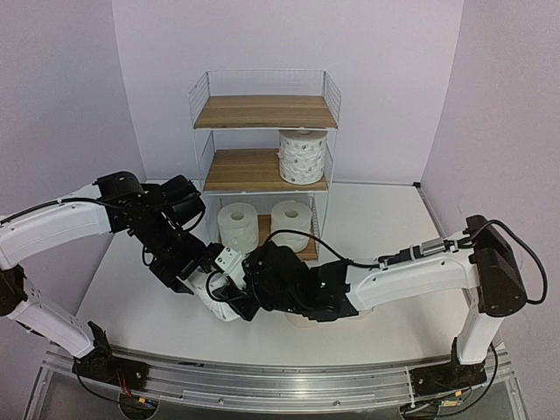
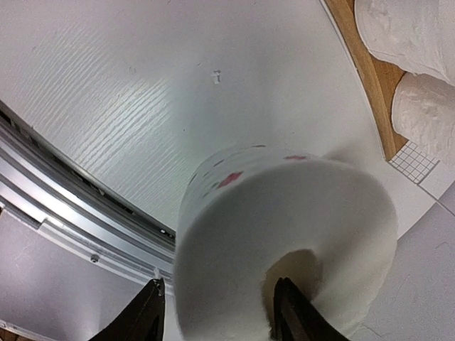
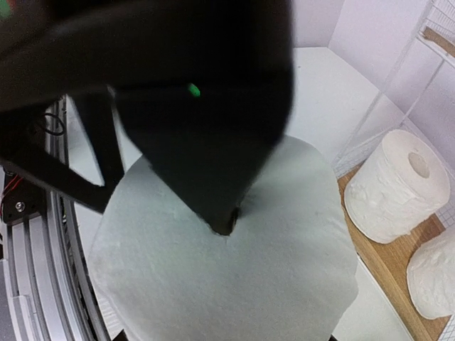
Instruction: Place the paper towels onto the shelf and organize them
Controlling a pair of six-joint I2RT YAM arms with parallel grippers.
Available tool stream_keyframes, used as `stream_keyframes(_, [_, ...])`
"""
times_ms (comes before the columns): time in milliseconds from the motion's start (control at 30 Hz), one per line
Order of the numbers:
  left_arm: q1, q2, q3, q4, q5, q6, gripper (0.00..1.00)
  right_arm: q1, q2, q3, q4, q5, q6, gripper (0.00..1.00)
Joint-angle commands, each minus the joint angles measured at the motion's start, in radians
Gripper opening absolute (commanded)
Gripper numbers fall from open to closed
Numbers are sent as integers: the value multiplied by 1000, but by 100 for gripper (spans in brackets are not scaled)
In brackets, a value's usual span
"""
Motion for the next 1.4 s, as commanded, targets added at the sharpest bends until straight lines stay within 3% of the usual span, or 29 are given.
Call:
stream_keyframes(0, [-9, -18, 72, 28, 7, 42, 59, -9, -96, -29, 69, 29, 31, 15])
stream_keyframes(200, [-10, -29, 127, -18, -44, 80, 82, -12, -175, -104, 69, 115, 71, 16])
stream_keyframes(300, [-10, -50, 160, -44, -98, 101, 98, -19, -218, -139, 67, 176, 79, 17])
stream_keyframes(400, [-10, -71, 202, -88, -196, 125, 100, -29, -274, -162, 53, 222, 99, 18])
stream_keyframes(567, [-9, -65, 268, -139, -483, 240, 100, -41, -361, -147, 21, 263, 108, 21])
stream_keyframes(633, [-6, -55, 258, -85, -609, 346, 100, -44, -374, -99, -31, 278, 115, 22])
stream_keyframes(867, [116, -13, 200, -35, -839, 463, 100, -54, -308, 91, -86, 306, 89, 23])
stream_keyframes(967, [193, -80, 113, 58, -845, 524, 100, -58, -240, 190, -92, 349, 57, 23])
stream_keyframes(1133, [319, -146, -43, 269, -725, 696, 100, -98, -156, 310, -92, 347, 59, 23])
stream_keyframes(1367, [338, -121, -59, 223, -741, 704, 100, -139, -61, 412, -92, 326, 73, 23])
